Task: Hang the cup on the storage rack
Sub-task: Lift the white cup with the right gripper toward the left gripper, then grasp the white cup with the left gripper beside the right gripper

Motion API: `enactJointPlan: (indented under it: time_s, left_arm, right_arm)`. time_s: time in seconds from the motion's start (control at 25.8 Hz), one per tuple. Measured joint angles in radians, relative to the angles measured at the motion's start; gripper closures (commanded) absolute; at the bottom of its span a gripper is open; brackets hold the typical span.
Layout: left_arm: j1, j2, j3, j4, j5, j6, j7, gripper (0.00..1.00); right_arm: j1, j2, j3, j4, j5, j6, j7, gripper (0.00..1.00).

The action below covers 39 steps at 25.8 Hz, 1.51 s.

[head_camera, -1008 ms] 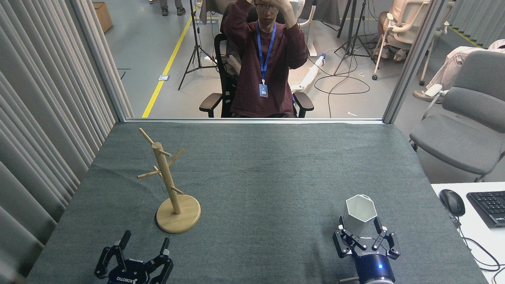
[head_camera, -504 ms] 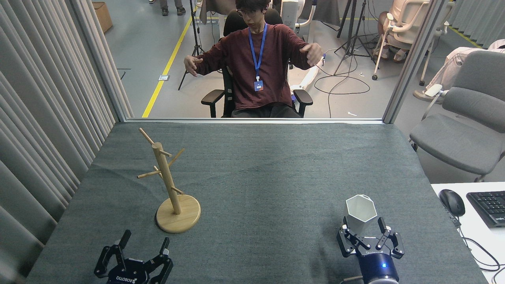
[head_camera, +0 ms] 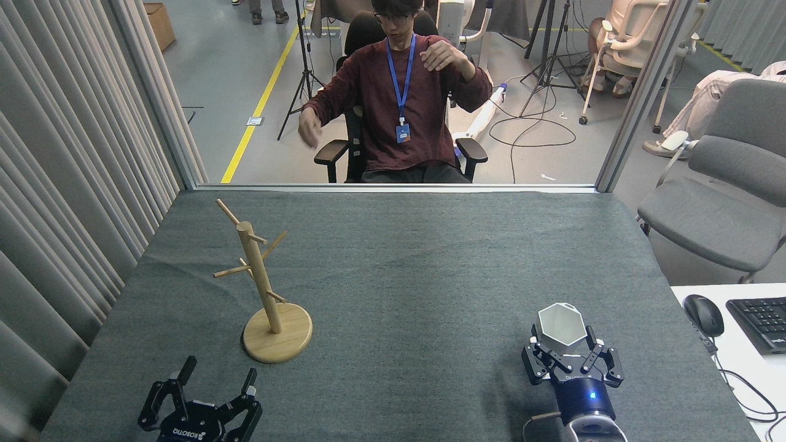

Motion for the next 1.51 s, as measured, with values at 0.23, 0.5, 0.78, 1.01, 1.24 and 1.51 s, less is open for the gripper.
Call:
enactJointPlan:
  time_s: [0.23,0.5,0.78,1.01,1.24,1.51]
  left_arm:
    - [-0.005,0.001,0.004,0.002,0.002,-0.003,0.001,0.0]
    - [-0.065,0.002,-0.042,0.052,-0.03,-0.003,0.018,0.0]
    - [-0.159,0.004,-0.31,0.142,-0.228,-0.006,0.022,0.0]
    - [-0.218,-0.022,-0.441,0.191,-0.28,0.004,0.017,0.0]
    - [-0.253,-0.082,-0.465,0.234,-0.284,0.01,0.014,0.0]
    - [-0.264,-0.125,-0.465,0.269,-0.273,0.015,0.011,0.0]
  right_arm:
    - [-0.006,0.001,0.0,0.018,0.0,0.003,-0.013,0.45]
    - [0.012,0.007,0.001,-0.069,-0.002,-0.001,-0.053,0.44]
    - [0.051,0.023,0.102,-0.325,0.005,-0.01,-0.057,0.44]
    - [0.092,0.118,0.233,-0.438,0.098,-0.005,-0.056,0.43]
    - [0.132,0.223,0.318,-0.456,0.204,-0.001,-0.052,0.43]
    - [0.181,0.257,0.35,-0.462,0.238,0.0,-0.047,0.43]
